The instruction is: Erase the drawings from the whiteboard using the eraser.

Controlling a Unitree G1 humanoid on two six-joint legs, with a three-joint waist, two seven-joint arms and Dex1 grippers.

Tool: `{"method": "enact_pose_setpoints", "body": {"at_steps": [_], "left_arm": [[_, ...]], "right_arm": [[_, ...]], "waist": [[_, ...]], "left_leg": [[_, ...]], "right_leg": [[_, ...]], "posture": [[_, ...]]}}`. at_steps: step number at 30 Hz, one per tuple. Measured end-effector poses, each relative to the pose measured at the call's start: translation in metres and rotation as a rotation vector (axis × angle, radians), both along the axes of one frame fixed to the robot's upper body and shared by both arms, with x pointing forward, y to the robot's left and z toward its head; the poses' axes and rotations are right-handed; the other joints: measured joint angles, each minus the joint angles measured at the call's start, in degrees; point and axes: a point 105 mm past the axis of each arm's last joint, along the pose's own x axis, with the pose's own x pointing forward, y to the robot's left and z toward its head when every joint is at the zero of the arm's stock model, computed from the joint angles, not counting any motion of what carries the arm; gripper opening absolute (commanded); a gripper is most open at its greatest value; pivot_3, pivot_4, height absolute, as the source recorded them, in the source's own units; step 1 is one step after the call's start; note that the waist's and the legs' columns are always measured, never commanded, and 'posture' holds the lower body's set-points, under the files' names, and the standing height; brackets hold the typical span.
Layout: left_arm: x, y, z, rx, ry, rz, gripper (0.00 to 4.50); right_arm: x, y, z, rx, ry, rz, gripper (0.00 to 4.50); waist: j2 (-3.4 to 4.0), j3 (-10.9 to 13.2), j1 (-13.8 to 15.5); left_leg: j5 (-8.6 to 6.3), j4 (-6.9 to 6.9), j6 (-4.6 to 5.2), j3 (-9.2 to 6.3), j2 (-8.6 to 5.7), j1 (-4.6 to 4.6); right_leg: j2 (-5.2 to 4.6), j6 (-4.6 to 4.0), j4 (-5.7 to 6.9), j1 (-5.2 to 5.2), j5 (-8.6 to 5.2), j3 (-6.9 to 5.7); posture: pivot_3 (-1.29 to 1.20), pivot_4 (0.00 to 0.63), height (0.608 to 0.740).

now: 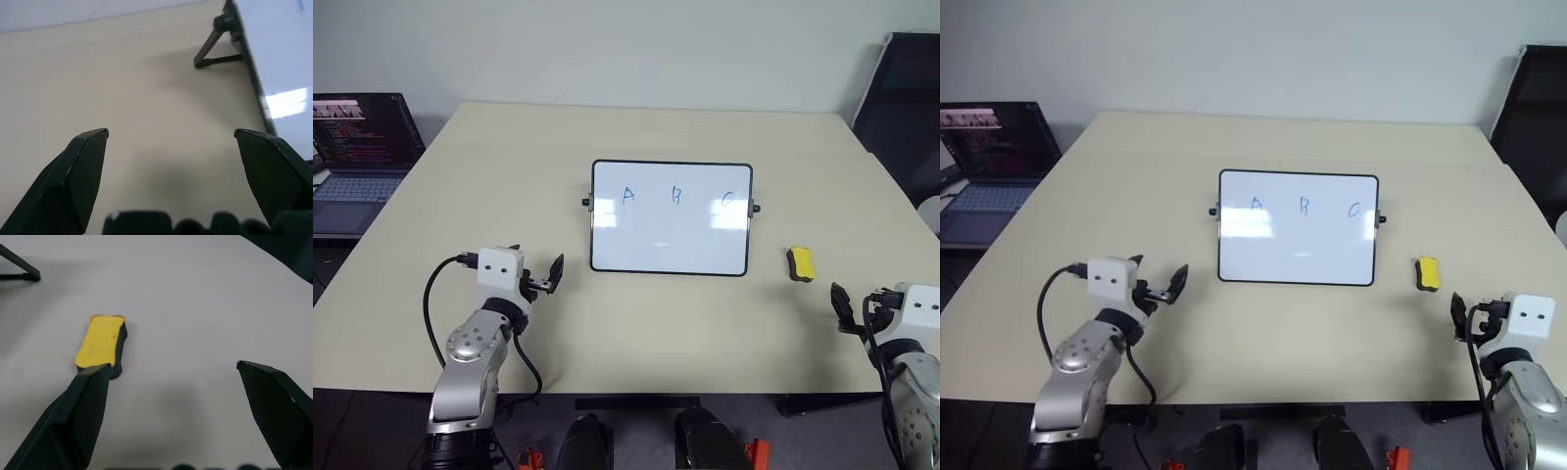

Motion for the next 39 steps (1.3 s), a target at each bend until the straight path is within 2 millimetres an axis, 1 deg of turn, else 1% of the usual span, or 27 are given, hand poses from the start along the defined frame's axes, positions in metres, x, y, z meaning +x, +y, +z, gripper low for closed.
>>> {"method": "enact_pose_setpoints", "body": {"at_steps": [3, 4, 9, 13, 16, 18, 20, 21, 23, 26, 28, 31, 39], "left_arm": [[-0.004, -0.025, 0.029, 0.035, -0.042, -0.248, 4.50], [-0.004, -0.034, 0.038, 0.047, -0.060, -0.317, 4.50], [0.001, -0.072, 0.061, 0.077, -0.079, -0.590, 4.50], [0.001, -0.094, 0.067, 0.069, -0.048, -0.771, 4.50], [-0.003, -0.114, 0.073, 0.030, -0.015, -0.902, 4.50], [-0.010, -0.126, 0.071, 0.058, 0.006, -0.994, 4.50], [-0.015, -0.135, 0.065, 0.093, 0.044, -1.087, 4.50], [-0.016, -0.139, 0.064, 0.112, 0.053, -1.117, 4.50], [-0.013, -0.143, 0.068, 0.144, 0.033, -1.152, 4.50], [-0.009, -0.148, 0.078, 0.182, -0.016, -1.188, 4.50], [-0.009, -0.151, 0.078, 0.194, -0.027, -1.206, 4.50], [-0.007, -0.150, 0.074, 0.198, -0.019, -1.213, 4.50], [-0.006, -0.146, 0.069, 0.221, -0.014, -1.212, 4.50]], "right_arm": [[0.006, 0.013, 0.010, 0.015, 0.001, 0.065, 4.48], [0.007, 0.017, 0.010, 0.015, 0.019, 0.077, 4.48], [0.009, 0.016, 0.001, 0.037, 0.093, 0.027, 4.48], [0.012, 0.032, 0.012, 0.061, 0.084, 0.046, 4.48], [0.021, 0.036, 0.024, 0.064, 0.073, 0.042, 4.48], [0.028, 0.037, 0.031, 0.061, 0.064, 0.027, 4.48], [0.038, 0.039, 0.035, 0.059, 0.063, 0.020, 4.48], [0.042, 0.040, 0.036, 0.056, 0.068, 0.022, 4.48], [0.050, 0.043, 0.031, 0.048, 0.094, 0.024, 4.48], [0.062, 0.046, 0.016, 0.043, 0.153, 0.025, 4.48], [0.067, 0.046, 0.010, 0.032, 0.171, 0.024, 4.48], [0.072, 0.041, 0.005, 0.019, 0.180, 0.006, 4.48], [0.076, 0.034, -0.007, 0.019, 0.194, -0.016, 4.48]], "waist": [[0.00, 0.0, 0.0], [0.01, 0.0, 0.0], [0.01, 0.0, 0.2], [0.04, 0.0, -0.2], [0.04, 0.0, -0.2], [0.04, 0.0, -0.2], [0.04, 0.0, -0.2], [0.04, 0.0, -0.2], [0.03, 0.0, -0.1], [0.03, 0.0, -0.1], [0.05, 0.0, -0.1], [0.05, 0.0, -0.1], [0.06, 0.0, -0.1]], "left_leg": [[0.00, 0.01, 0.00, 0.00, 0.00, 0.00], [0.00, 0.00, 0.00, 0.00, 0.00, 0.00], [0.00, -0.01, 0.01, 0.00, 0.00, -0.08], [0.01, -0.10, 0.01, -0.01, 0.03, -0.08], [0.01, -0.08, 0.02, -0.02, 0.02, -0.08], [0.01, -0.09, 0.02, -0.02, 0.02, -0.07], [0.01, -0.09, 0.03, -0.05, 0.03, -0.07], [0.01, -0.09, 0.03, -0.05, 0.03, -0.08], [0.02, -0.09, 0.03, -0.05, 0.03, -0.08], [0.01, -0.09, 0.03, -0.03, 0.02, -0.10], [0.01, -0.12, 0.03, -0.03, 0.02, -0.11], [0.01, -0.16, 0.04, -0.06, 0.03, -0.11], [0.01, -0.13, 0.04, -0.06, 0.03, -0.10]], "right_leg": [[-0.01, 0.00, -0.01, 0.01, 0.00, 0.00], [-0.02, 0.00, -0.03, 0.01, 0.00, -0.01], [-0.01, 0.01, -0.07, -0.01, -0.01, -0.05], [0.05, 0.01, -0.04, -0.06, -0.01, -0.04], [0.06, 0.01, -0.02, -0.05, 0.00, -0.04], [0.06, 0.01, -0.02, -0.05, 0.00, -0.04], [0.08, 0.01, -0.01, -0.05, 0.00, -0.05], [0.09, 0.01, -0.01, -0.05, 0.00, -0.05], [0.10, 0.01, -0.01, -0.05, 0.00, -0.05], [0.09, 0.03, -0.03, -0.05, -0.02, -0.03], [0.10, 0.08, -0.02, -0.05, -0.04, -0.01], [0.13, 0.35, 0.02, -0.07, 0.06, -0.04], [0.13, 0.33, 0.07, -0.07, 0.04, -0.02]], "posture": [[0.00, 0.150, 0.740], [0.00, 0.150, 0.740], [0.00, 0.150, 0.740], [0.00, 0.150, 0.740], [0.00, 0.150, 0.740], [0.00, 0.150, 0.740], [0.00, 0.150, 0.740], [0.00, 0.150, 0.740], [0.00, 0.150, 0.740], [0.00, 0.150, 0.740], [0.00, 0.150, 0.740], [0.00, 0.150, 0.740], [0.00, 0.150, 0.740]]}}
